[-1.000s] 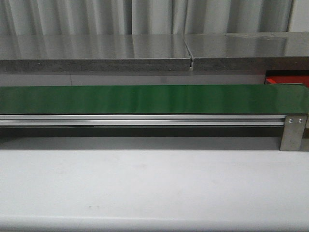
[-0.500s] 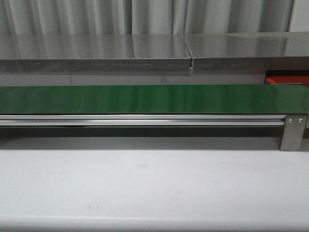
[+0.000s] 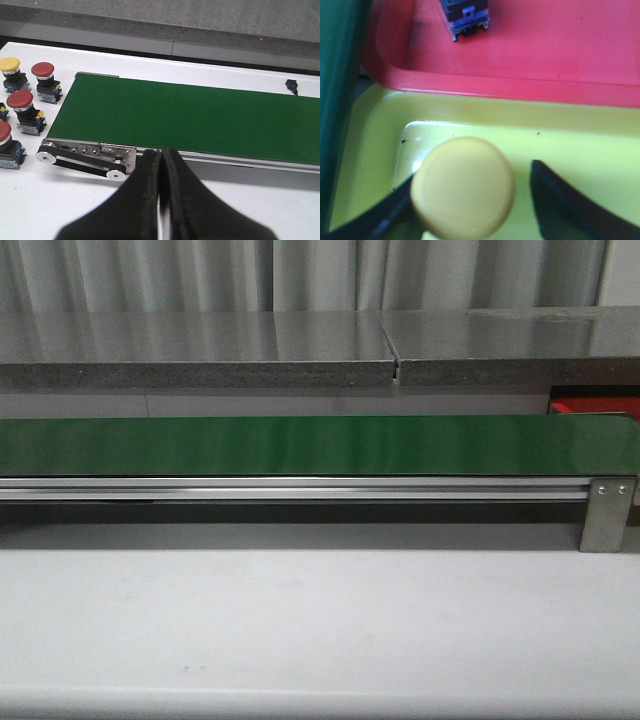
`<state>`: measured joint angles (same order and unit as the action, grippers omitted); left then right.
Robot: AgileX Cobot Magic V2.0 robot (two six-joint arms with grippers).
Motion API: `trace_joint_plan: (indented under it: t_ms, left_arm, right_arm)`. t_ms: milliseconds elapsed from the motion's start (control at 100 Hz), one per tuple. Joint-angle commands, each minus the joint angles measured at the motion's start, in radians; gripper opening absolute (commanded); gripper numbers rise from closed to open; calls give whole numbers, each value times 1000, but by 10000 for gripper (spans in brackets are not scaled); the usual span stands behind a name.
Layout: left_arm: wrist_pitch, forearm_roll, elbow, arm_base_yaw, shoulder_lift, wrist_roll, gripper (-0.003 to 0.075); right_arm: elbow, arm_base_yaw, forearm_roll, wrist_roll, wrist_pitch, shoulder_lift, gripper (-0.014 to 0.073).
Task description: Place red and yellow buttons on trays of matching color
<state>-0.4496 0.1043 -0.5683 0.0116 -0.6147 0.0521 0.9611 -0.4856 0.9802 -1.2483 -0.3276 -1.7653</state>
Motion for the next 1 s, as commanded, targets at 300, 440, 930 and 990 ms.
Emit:
trace_joint_plan:
  t_ms: [300,440,930,990]
  left_arm:
    - [76,2,-28,7,-2,2,-20]
    - [76,2,-28,7,-2,2,-20]
    - [76,2,-28,7,-2,2,-20]
    - [76,2,-28,7,-2,2,-20]
  right_arm:
    - [20,-1,53,-13,-30,106,603]
    - [20,-1,66,-13,-43,179,603]
    - [-49,199,79,-5,-17,566,591]
    - [-90,219,77,-1,3,624,591]
